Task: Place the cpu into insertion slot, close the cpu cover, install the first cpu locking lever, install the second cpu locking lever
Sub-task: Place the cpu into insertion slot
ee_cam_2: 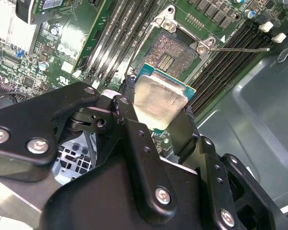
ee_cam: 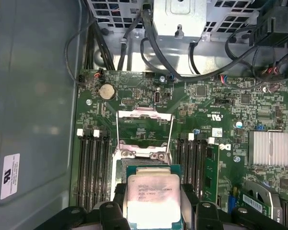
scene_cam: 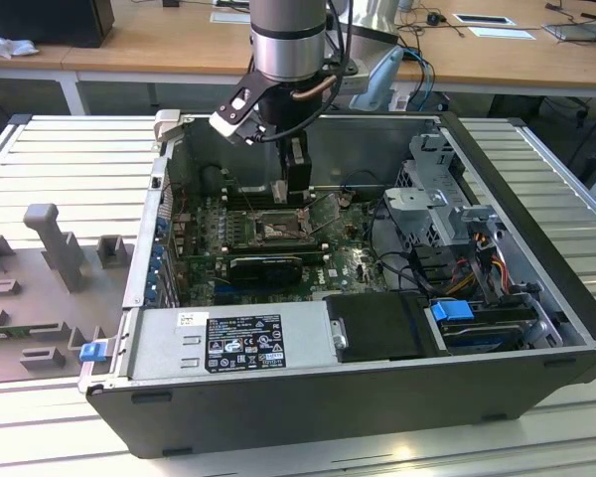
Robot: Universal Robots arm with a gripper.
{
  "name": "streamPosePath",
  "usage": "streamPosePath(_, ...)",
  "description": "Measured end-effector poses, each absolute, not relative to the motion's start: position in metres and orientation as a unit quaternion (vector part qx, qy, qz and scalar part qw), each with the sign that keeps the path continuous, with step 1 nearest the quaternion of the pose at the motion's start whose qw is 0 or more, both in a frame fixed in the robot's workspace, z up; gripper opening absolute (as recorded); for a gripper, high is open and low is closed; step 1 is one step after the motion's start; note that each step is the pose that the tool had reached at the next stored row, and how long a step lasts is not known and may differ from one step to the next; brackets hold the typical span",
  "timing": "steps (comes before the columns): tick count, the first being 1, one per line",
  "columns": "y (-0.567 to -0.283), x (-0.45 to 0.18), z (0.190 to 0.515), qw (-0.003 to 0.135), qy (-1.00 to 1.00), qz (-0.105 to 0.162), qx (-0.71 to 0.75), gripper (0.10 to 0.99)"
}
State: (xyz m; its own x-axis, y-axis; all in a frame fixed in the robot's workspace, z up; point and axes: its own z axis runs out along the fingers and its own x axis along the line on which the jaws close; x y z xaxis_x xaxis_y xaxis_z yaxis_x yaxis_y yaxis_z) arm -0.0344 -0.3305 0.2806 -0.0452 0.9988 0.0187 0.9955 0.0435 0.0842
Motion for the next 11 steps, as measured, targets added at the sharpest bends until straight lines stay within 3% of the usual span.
streamPosePath(11, -0.3304, -0.0344, 0.2735, 0.022, 0.722, 0.037, 0.691, 0.529)
